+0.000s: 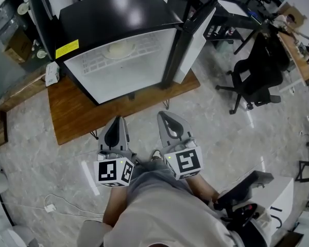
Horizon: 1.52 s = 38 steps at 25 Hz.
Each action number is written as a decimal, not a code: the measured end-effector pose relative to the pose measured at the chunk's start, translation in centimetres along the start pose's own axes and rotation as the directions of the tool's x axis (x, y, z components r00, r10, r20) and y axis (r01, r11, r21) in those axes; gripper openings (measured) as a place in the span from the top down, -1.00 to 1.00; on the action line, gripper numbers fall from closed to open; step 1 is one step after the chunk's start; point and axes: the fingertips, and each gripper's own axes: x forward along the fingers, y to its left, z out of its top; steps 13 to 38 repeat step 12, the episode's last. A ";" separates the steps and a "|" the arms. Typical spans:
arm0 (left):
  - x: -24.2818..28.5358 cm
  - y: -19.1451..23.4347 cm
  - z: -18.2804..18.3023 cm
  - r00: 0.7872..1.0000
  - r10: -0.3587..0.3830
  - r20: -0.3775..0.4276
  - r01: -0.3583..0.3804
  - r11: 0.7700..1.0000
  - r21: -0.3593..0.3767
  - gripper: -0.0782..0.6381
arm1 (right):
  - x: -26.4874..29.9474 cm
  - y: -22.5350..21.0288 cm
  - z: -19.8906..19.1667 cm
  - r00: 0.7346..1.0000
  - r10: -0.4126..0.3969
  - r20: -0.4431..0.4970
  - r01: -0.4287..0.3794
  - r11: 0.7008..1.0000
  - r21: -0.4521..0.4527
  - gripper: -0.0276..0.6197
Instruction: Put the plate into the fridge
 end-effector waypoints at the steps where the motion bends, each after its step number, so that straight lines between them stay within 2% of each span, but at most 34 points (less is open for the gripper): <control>1: -0.1 0.1 0.1 1.000 0.000 0.000 0.000 1.000 0.002 0.73 | 0.0 0.1 0.1 1.000 -0.002 0.001 0.002 1.000 0.000 0.86; 12: -0.6 0.9 1.0 1.000 -0.009 0.003 0.009 1.000 -0.028 0.73 | -0.1 0.8 0.3 1.000 -0.012 -0.017 0.012 1.000 -0.019 0.86; 38: -0.6 0.9 1.0 1.000 -0.009 0.003 0.009 1.000 -0.028 0.73 | -0.1 0.8 0.3 1.000 -0.012 -0.017 0.012 1.000 -0.019 0.86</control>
